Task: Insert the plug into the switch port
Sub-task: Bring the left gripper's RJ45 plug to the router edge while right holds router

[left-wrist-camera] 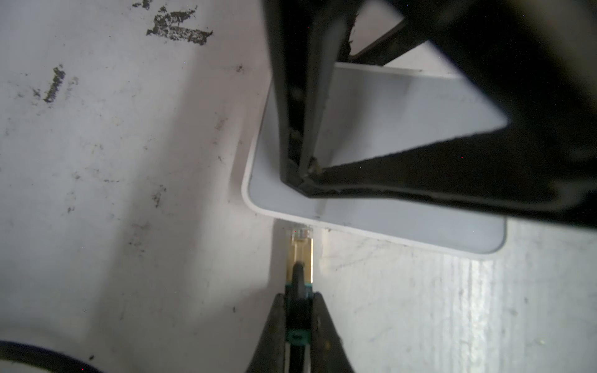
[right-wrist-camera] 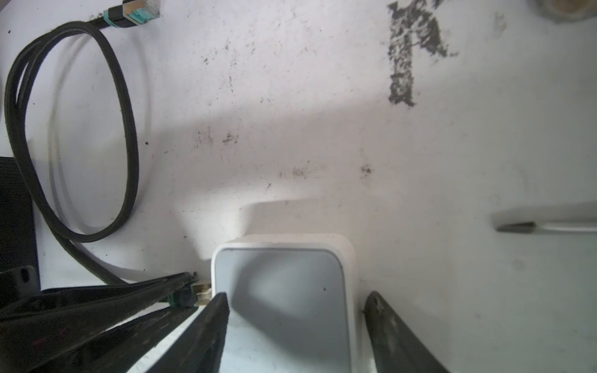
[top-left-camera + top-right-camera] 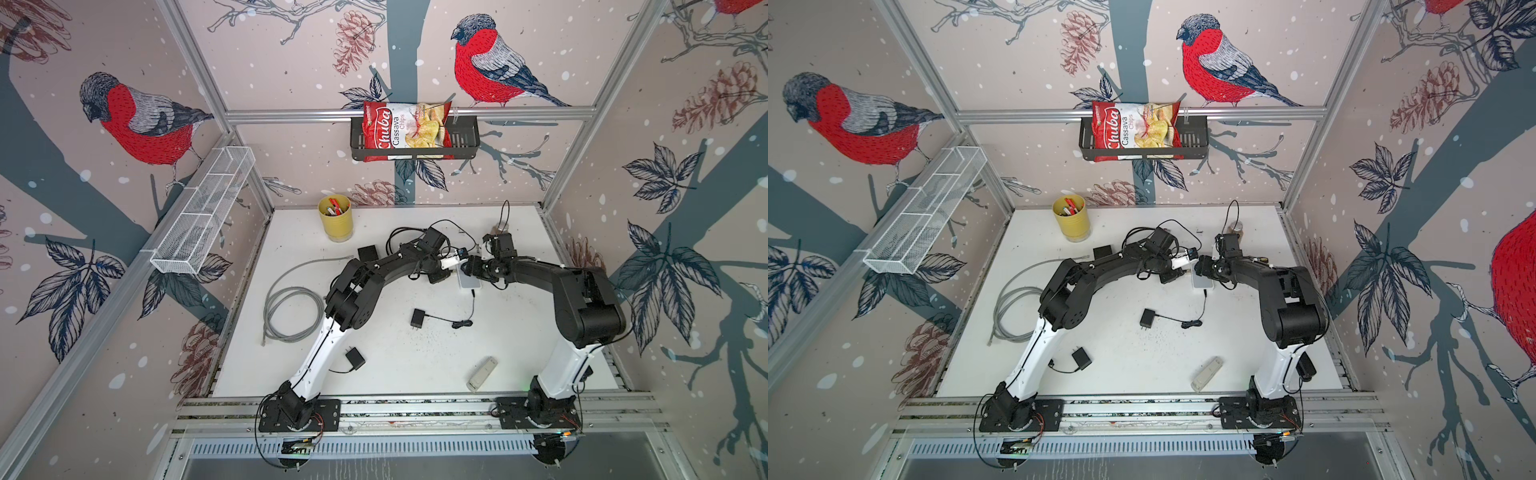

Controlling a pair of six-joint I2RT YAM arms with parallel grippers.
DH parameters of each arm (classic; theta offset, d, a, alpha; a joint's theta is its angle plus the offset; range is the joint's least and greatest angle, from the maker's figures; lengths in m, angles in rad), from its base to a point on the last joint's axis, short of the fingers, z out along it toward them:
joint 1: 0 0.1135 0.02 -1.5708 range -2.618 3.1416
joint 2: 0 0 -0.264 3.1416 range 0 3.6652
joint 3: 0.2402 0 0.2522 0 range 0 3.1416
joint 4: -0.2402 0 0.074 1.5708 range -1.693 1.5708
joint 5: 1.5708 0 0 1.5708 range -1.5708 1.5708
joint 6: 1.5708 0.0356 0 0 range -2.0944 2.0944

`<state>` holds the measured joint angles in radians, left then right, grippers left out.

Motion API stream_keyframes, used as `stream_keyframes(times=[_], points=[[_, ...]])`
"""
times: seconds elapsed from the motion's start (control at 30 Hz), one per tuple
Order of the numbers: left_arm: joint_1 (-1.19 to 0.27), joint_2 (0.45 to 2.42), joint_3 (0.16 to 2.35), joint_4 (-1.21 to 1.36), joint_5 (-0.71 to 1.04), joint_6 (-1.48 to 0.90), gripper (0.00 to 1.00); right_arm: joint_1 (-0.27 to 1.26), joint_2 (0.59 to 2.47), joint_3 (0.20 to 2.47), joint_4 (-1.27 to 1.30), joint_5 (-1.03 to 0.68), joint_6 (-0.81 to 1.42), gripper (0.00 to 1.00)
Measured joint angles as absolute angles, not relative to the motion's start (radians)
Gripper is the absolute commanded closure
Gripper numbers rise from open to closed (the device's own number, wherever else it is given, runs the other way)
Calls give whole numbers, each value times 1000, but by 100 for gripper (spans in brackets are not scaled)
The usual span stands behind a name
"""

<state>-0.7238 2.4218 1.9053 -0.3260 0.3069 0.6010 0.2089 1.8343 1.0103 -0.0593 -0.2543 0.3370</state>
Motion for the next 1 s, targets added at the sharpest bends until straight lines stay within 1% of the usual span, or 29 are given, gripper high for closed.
stream_keyframes(times=[0.27, 0.5, 0.6, 0.8, 1.0], points=[[-730, 2394, 1872, -317, 261, 610, 97, 208, 1835, 1010, -57, -255, 313, 32], [-733, 2394, 1872, -300, 256, 622, 97, 207, 1839, 1007, -42, -273, 305, 32], [-734, 2394, 1872, -291, 250, 627, 95, 199, 1840, 1000, -29, -297, 287, 32], [-734, 2397, 1872, -276, 251, 628, 95, 167, 1840, 975, 15, -368, 285, 35], [-734, 2398, 1867, -265, 261, 628, 96, 159, 1842, 966, 30, -392, 263, 37]])
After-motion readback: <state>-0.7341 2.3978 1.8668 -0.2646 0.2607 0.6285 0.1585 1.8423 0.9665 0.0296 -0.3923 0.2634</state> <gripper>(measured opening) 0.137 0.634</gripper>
